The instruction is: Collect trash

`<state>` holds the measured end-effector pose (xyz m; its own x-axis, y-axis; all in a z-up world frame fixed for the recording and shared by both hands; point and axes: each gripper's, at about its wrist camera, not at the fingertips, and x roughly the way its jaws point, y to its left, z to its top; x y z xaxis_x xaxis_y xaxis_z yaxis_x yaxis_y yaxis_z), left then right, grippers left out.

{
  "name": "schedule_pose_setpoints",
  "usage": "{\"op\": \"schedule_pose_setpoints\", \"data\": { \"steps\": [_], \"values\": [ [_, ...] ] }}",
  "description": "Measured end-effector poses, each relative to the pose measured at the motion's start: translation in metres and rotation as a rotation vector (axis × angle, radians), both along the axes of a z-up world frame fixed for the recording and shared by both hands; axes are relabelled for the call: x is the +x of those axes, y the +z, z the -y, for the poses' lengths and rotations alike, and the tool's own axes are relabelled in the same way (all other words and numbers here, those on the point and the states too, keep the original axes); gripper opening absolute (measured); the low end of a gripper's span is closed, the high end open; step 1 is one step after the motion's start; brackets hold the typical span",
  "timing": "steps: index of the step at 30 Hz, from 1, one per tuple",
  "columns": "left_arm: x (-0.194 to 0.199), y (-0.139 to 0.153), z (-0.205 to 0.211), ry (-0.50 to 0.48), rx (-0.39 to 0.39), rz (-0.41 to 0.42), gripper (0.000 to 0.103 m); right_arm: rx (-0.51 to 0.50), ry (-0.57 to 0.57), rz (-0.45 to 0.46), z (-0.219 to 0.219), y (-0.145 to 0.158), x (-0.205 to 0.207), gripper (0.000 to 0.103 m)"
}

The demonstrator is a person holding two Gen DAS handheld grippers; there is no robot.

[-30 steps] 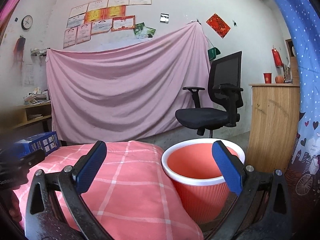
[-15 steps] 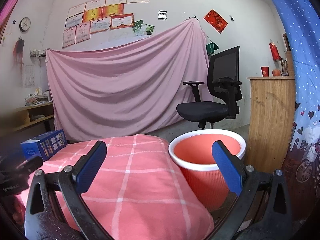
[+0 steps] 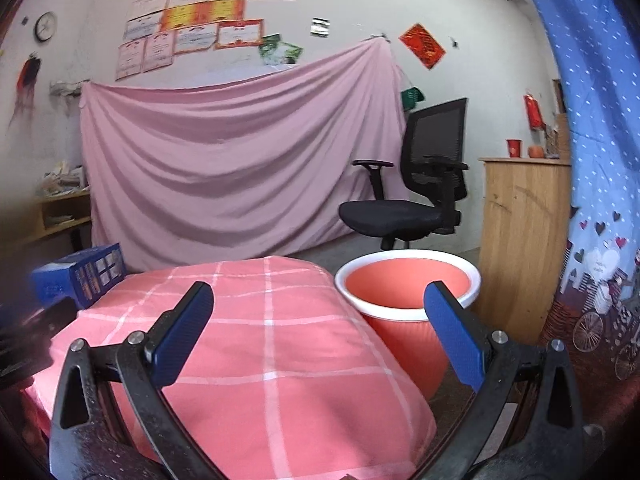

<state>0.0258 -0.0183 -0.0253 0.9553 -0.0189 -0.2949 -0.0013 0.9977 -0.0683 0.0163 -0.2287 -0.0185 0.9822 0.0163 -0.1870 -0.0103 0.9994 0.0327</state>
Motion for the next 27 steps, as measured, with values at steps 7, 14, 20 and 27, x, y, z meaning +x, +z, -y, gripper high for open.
{"op": "schedule_pose_setpoints", "data": {
  "steps": [7, 14, 20, 27],
  "values": [
    [0.007, -0.008, -0.001, 0.004, 0.019, -0.013, 0.101, 0.018, 0.026, -0.036, 0.000, -0.010, 0.017, 0.103],
    [0.010, -0.011, -0.001, -0.010, 0.026, -0.020, 0.101, 0.013, 0.010, -0.078, 0.001, -0.022, 0.035, 0.103],
    [0.012, -0.012, -0.001, -0.021, 0.027, -0.028, 0.101, -0.008, 0.030, -0.061, -0.004, -0.021, 0.031, 0.103],
    [0.012, -0.012, -0.001, -0.019, 0.026, -0.026, 0.101, -0.006, 0.032, -0.067, -0.005, -0.020, 0.032, 0.103]
  ]
}}
